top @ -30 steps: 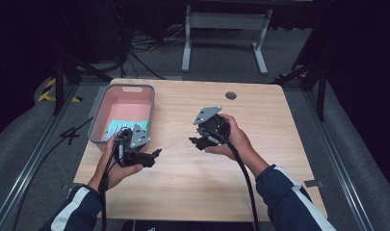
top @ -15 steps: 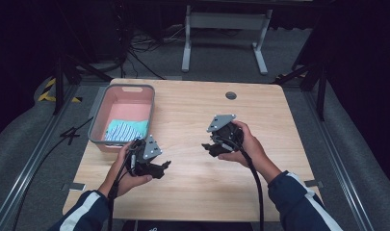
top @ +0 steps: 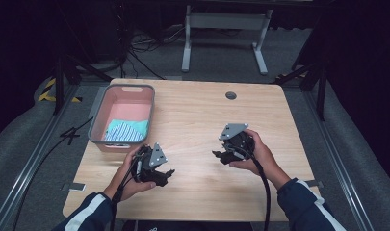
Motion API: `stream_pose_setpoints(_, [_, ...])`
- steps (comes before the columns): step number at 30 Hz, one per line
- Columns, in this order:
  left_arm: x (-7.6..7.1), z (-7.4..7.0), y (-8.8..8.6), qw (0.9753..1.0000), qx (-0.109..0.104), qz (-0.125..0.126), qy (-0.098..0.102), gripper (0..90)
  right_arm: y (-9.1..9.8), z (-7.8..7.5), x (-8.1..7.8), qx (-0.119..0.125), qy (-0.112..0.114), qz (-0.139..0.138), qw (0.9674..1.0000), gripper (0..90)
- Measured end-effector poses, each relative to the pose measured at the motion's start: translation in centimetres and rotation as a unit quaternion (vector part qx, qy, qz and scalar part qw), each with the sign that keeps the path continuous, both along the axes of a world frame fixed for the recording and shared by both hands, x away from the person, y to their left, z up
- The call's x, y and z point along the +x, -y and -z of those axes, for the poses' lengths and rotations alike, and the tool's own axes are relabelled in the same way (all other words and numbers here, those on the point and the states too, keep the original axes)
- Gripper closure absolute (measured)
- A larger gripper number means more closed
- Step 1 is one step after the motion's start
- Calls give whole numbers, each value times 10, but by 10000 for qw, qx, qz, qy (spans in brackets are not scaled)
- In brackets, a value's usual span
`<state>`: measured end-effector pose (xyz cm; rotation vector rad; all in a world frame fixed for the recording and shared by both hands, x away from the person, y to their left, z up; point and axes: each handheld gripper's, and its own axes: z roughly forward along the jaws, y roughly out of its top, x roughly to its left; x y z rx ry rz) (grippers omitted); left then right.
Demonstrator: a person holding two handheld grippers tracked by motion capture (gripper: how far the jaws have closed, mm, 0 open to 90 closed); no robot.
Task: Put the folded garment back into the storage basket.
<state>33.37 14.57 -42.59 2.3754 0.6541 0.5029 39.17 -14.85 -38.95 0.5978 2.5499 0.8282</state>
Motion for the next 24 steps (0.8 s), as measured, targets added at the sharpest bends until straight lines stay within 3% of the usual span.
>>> stream_pose_setpoints(8, [-5,17,4,9996,115,227,-144,174,27,21,-12,160,-44,141,9998,282])
stream_pose_setpoints(15, [-7,25,3,9993,129,239,-263,173,52,40,-21,252,-112,319,9991,278])
stream_pose_setpoints(24, [-8,37,-5,9980,-34,370,-509,170,87,64,-37,443,-199,578,9971,271])
